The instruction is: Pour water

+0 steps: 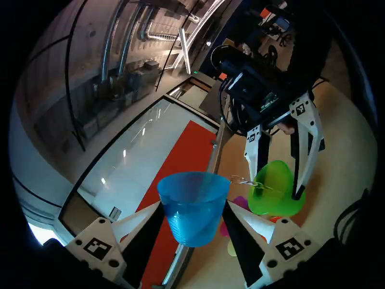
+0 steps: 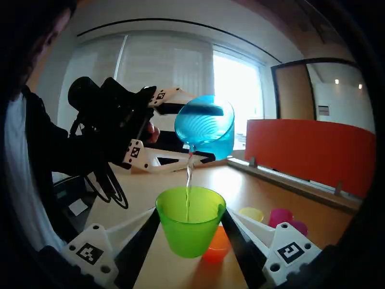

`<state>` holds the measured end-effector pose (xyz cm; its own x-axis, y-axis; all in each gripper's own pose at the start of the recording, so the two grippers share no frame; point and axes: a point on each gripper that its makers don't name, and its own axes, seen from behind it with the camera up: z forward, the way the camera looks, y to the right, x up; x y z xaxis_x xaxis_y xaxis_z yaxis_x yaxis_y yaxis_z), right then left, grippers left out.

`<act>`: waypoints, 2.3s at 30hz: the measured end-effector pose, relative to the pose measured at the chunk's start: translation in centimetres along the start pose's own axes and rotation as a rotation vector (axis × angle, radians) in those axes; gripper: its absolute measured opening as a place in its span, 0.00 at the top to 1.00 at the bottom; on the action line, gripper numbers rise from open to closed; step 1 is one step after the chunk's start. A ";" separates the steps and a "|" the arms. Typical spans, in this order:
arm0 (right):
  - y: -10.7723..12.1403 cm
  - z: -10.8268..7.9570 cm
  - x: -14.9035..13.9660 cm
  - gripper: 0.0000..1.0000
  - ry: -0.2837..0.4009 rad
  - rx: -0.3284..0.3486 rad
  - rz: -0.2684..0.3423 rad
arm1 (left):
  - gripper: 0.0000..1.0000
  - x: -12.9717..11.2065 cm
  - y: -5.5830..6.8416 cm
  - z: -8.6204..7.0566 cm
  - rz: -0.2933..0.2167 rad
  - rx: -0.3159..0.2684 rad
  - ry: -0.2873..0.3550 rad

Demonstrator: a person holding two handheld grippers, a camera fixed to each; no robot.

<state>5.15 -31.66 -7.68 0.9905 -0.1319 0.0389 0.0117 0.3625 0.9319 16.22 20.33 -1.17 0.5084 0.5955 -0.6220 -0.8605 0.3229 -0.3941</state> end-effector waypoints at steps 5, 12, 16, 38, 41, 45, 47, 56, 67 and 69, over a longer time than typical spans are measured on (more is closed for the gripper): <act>-0.1 0.0 0.1 0.10 -0.001 0.000 -0.004 | 0.19 0.2 0.0 0.0 0.005 -0.001 0.003; -0.1 -0.1 0.2 0.10 -0.004 0.000 -0.013 | 0.19 0.1 0.1 0.0 0.016 -0.001 0.001; -0.1 -0.1 0.2 0.10 -0.004 -0.001 -0.015 | 0.19 0.1 0.1 0.1 0.020 0.002 0.000; 0.0 -0.1 0.5 0.10 0.000 -0.003 -0.022 | 0.19 0.1 0.1 0.3 0.067 0.002 -0.009; 0.0 -0.1 0.5 0.10 0.000 -0.004 -0.024 | 0.19 0.1 0.1 0.4 0.073 0.002 -0.010; 0.0 -0.1 0.5 0.10 0.000 -0.003 -0.024 | 0.19 0.1 0.2 0.5 0.088 0.001 -0.013; 0.0 -0.1 0.5 0.10 0.001 -0.004 -0.024 | 0.19 0.1 0.3 0.5 0.093 0.000 -0.014; 0.1 -0.2 0.4 0.10 0.002 -0.007 -0.025 | 0.19 0.2 0.5 0.7 0.110 0.004 -0.014; 0.1 -0.3 0.3 0.10 0.002 -0.009 -0.025 | 0.19 0.3 0.7 0.6 0.144 0.003 -0.017; 0.1 -0.3 0.3 0.10 0.002 -0.009 -0.025 | 0.19 0.3 0.7 0.7 0.149 0.003 -0.018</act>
<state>5.45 -31.44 -7.70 0.9902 -0.1391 0.0145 0.0380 0.3675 0.9292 15.73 21.23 -1.19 0.3745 0.6498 -0.6614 -0.9264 0.2324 -0.2962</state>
